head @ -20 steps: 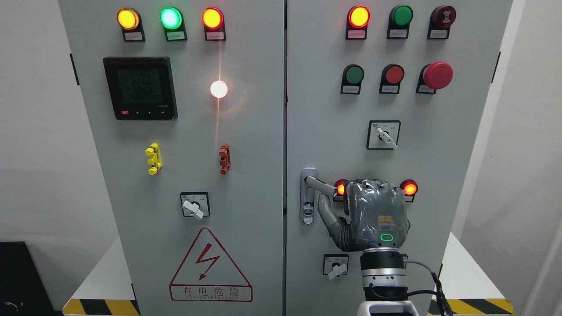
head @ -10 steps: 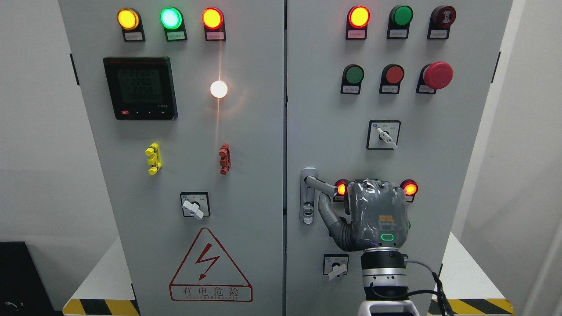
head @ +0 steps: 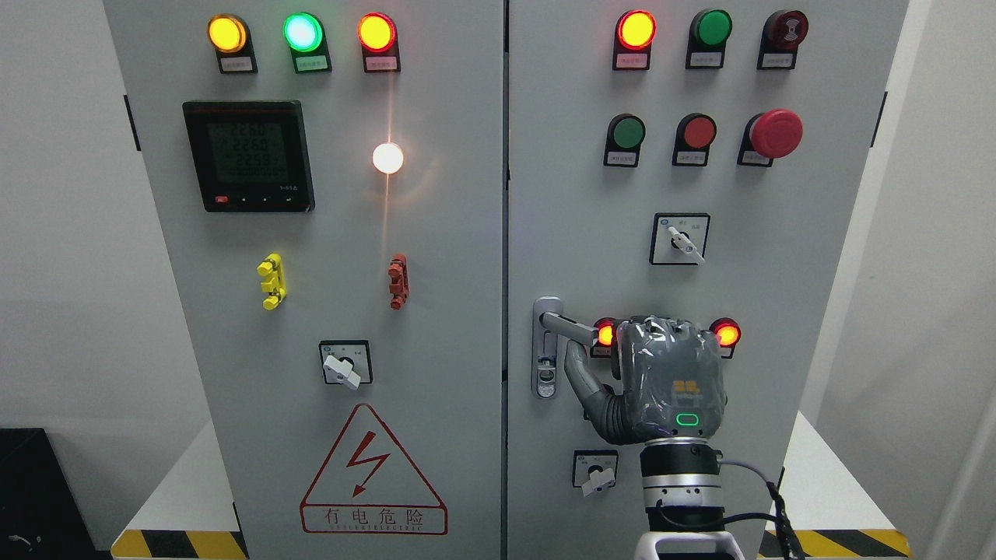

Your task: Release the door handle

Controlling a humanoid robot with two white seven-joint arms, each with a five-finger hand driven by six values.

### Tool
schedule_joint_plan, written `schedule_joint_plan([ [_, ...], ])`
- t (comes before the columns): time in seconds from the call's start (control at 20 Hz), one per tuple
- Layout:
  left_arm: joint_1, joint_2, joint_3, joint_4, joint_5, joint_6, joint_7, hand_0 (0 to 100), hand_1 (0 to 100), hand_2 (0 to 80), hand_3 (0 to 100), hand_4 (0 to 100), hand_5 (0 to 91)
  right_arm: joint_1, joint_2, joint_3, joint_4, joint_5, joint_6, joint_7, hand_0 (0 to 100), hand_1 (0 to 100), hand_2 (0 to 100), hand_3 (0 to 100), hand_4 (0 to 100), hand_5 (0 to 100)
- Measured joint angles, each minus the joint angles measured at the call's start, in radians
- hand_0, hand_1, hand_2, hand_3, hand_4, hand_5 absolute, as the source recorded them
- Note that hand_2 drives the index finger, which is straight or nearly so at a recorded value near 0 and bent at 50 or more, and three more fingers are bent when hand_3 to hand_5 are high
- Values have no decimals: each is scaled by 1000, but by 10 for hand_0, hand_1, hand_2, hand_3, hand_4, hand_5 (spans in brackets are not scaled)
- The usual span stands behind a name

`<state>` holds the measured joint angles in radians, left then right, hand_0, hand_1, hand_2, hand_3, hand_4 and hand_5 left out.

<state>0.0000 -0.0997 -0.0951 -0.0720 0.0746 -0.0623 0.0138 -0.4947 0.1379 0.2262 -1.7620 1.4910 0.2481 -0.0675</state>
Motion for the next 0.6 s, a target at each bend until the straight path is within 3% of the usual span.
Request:
schedule_joint_plan([
  [0.6, 0, 0, 0, 0, 0, 0, 0, 120, 556, 0, 0, 0, 0, 5, 0, 0, -6, 0, 0, -1, 483, 301, 929, 1000, 1000, 1000],
])
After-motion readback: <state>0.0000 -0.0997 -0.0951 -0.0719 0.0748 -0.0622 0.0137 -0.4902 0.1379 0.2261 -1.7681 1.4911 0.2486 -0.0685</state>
